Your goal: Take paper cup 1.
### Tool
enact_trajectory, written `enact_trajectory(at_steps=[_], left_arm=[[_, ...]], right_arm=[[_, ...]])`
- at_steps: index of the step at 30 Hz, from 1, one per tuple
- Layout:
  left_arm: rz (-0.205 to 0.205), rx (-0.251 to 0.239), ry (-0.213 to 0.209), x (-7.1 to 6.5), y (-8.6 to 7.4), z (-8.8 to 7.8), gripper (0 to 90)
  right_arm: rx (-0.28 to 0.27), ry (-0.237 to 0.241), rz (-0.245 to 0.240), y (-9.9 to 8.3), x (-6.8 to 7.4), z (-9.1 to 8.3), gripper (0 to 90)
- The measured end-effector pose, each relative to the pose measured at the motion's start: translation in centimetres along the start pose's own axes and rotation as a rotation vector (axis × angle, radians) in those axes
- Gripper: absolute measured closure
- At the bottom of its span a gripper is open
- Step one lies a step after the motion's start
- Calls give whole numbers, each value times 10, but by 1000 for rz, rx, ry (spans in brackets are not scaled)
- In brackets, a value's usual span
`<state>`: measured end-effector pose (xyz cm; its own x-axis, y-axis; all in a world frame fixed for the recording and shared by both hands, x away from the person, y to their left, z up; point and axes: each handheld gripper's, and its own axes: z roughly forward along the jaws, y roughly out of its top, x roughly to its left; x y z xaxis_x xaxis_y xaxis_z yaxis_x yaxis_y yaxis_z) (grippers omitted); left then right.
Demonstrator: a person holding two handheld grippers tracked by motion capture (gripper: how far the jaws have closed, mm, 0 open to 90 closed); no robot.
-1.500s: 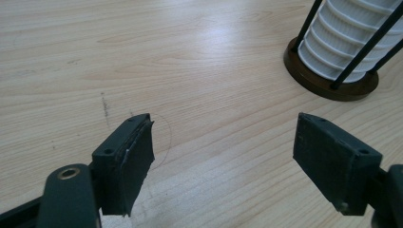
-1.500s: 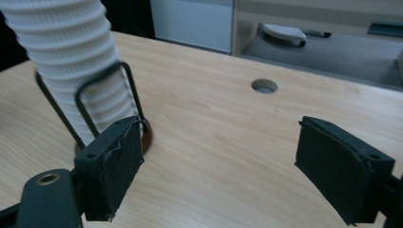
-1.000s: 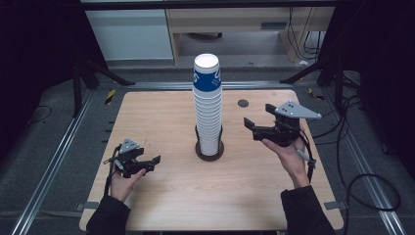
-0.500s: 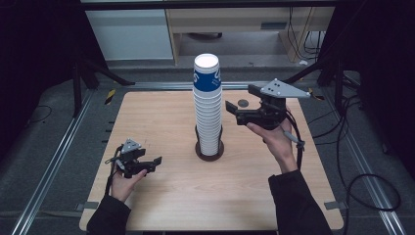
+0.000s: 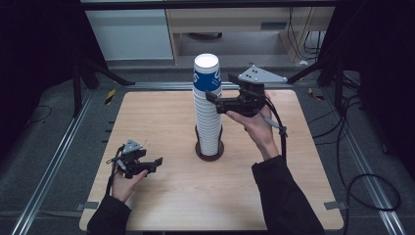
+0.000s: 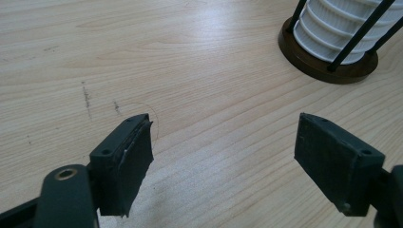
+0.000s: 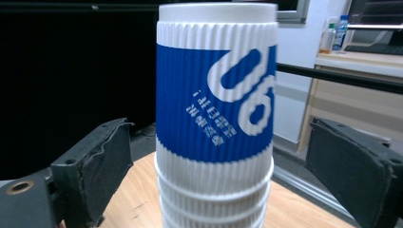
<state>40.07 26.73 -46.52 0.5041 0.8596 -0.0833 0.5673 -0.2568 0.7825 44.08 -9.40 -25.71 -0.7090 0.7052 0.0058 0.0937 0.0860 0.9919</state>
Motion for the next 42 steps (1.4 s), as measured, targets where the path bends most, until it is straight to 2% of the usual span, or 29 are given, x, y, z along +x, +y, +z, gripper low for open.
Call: enact_trajectory(at_steps=[10,19,22,29,37,42], left_arm=[[2,6,0,-1,0,1,196],[9,16,-4,-2,-1,3,194],[7,14,-4,-2,-1,3,195],[8,20,-5,-2,-1,4,194],[8,23,-6,-2,-1,4,194],[3,22,-7,-2,-1,4,194]], right_arm=[[30,-1,12,-2,-1,30,81],[23,-7,25,-4,-1,44,122],[22,10,44,-4,-3,45,146],[17,14,20,-1,-1,42,183],[7,10,1,12,0,36,197],[-7,23,8,20,-1,33,204]])
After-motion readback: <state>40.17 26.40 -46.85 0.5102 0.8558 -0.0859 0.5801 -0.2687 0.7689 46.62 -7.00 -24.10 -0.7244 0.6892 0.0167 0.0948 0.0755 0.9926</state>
